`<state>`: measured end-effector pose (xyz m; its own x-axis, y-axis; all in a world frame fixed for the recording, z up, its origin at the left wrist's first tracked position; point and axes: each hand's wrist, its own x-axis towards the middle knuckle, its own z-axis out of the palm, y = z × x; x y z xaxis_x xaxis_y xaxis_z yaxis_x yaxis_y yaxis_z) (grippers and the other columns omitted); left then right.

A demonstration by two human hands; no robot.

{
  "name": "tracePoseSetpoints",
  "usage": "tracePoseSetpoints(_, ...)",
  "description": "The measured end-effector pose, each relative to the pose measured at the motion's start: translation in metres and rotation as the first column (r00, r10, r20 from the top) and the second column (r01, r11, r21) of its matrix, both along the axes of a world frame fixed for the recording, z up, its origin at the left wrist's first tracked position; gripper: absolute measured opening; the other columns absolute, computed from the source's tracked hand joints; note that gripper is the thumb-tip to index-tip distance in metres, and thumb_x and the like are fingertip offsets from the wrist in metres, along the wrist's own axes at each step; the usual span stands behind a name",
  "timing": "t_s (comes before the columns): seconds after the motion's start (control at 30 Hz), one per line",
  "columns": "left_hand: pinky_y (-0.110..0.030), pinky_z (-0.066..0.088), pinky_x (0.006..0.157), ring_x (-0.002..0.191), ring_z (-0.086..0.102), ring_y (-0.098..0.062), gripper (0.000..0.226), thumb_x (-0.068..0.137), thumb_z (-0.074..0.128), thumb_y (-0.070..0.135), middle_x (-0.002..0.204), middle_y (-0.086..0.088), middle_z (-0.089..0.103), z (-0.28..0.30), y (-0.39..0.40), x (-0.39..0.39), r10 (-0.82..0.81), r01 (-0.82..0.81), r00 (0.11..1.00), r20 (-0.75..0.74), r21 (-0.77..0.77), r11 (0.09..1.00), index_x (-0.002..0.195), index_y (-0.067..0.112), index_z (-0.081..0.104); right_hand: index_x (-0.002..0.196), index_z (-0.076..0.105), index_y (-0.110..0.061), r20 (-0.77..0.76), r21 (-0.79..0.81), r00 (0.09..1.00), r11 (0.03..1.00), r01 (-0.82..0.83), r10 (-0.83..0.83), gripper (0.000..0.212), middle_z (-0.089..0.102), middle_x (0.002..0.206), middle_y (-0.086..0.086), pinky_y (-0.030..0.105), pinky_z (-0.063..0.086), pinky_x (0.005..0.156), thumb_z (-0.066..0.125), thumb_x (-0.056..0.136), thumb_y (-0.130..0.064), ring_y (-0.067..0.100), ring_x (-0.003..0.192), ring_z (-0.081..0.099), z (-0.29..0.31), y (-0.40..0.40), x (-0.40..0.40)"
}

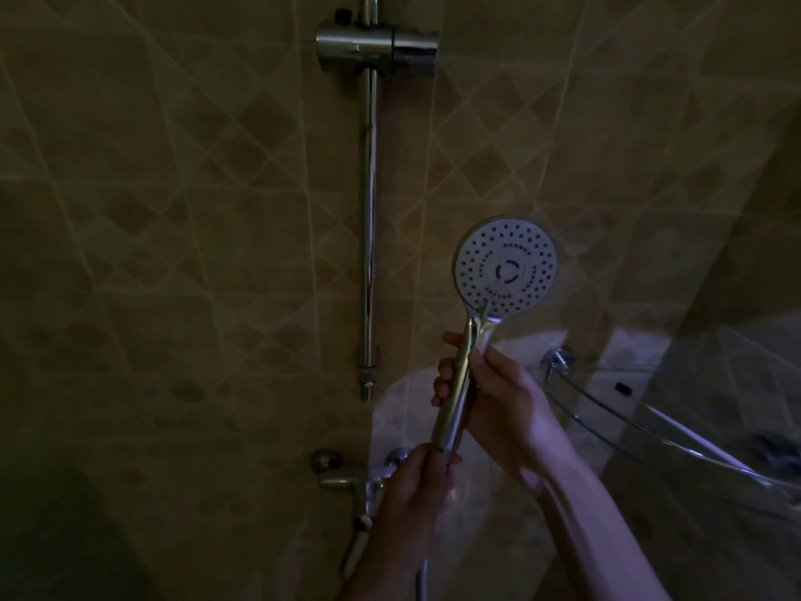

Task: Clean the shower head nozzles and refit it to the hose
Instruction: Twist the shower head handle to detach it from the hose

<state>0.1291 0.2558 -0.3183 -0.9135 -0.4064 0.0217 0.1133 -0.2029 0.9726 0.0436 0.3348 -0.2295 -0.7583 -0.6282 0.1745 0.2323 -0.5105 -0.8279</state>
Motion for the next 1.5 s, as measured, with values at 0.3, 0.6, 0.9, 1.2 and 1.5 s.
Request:
tracePoseSetpoints(0.3, -0.019, 0.036, 0.054, 0.055, 0.051, 0.000, 0.021, 0.098, 0.039, 0.027, 0.064, 0.022, 0.058, -0.010, 0.008, 0.021, 0.153, -0.146, 0.988, -0.021, -0.458, 0.877, 0.084, 0.031, 0.055, 0.083, 0.043, -0.013, 0.046, 0.082, 0.992, 0.990, 0.115, -0.119, 0.017, 0.039, 0.059, 0.000, 0.031, 0.035, 0.055, 0.052, 0.097, -0.012, 0.015, 0.051, 0.041, -0.007, -0.014, 0.012)
tracePoseSetpoints(0.6, -0.025, 0.034, 0.050, 0.048, 0.039, -0.003, 0.025, 0.086, 0.041, 0.052, 0.052, 0.010, 0.046, -0.006, 0.020, 0.031, 0.073, -0.079, 0.997, -0.039, -0.186, 0.979, 0.080, 0.035, 0.060, 0.061, 0.036, -0.020, 0.050, 0.137, 0.993, 0.985, 0.103, -0.111, 0.038, 0.025, 0.050, -0.003, 0.023, 0.022, 0.043, 0.047, 0.091, 0.001, 0.010, 0.039, 0.023, -0.002, -0.023, 0.015)
tracePoseSetpoints(0.9, -0.013, 0.019, 0.035, 0.039, 0.024, -0.001, 0.028, 0.084, 0.047, 0.038, 0.049, 0.009, 0.034, 0.008, 0.015, 0.032, -0.037, 0.048, 0.998, -0.053, 0.229, 0.972, 0.077, 0.013, 0.059, 0.088, 0.047, -0.016, 0.125, -0.137, 0.929, 0.934, -0.331, 0.348, 0.013, 0.033, 0.053, -0.004, 0.025, 0.031, 0.047, 0.042, 0.093, -0.005, 0.010, 0.042, 0.037, -0.004, -0.021, 0.000)
tracePoseSetpoints(1.2, -0.027, 0.035, 0.054, 0.048, 0.043, -0.002, 0.023, 0.096, 0.040, 0.036, 0.056, 0.010, 0.054, -0.020, 0.003, 0.024, 0.168, -0.165, 0.986, 0.001, -0.185, 0.969, 0.092, 0.032, 0.062, 0.103, 0.066, -0.005, -0.364, 0.390, 0.890, 0.824, 0.412, -0.273, 0.016, 0.071, 0.090, 0.014, 0.043, 0.060, 0.074, 0.062, 0.092, -0.017, 0.023, 0.080, 0.073, -0.008, -0.024, 0.020)
tracePoseSetpoints(1.5, -0.011, 0.021, 0.037, 0.038, 0.027, 0.000, 0.032, 0.090, 0.043, 0.039, 0.046, 0.010, 0.034, -0.010, 0.001, 0.021, 0.056, -0.053, 0.998, -0.026, 0.102, 0.993, 0.081, 0.010, 0.056, 0.120, 0.052, 0.004, 0.106, -0.078, 0.986, 0.989, -0.123, 0.131, 0.036, 0.062, 0.092, 0.016, 0.036, 0.052, 0.078, 0.057, 0.089, -0.013, 0.027, 0.080, 0.062, -0.019, -0.018, 0.001)
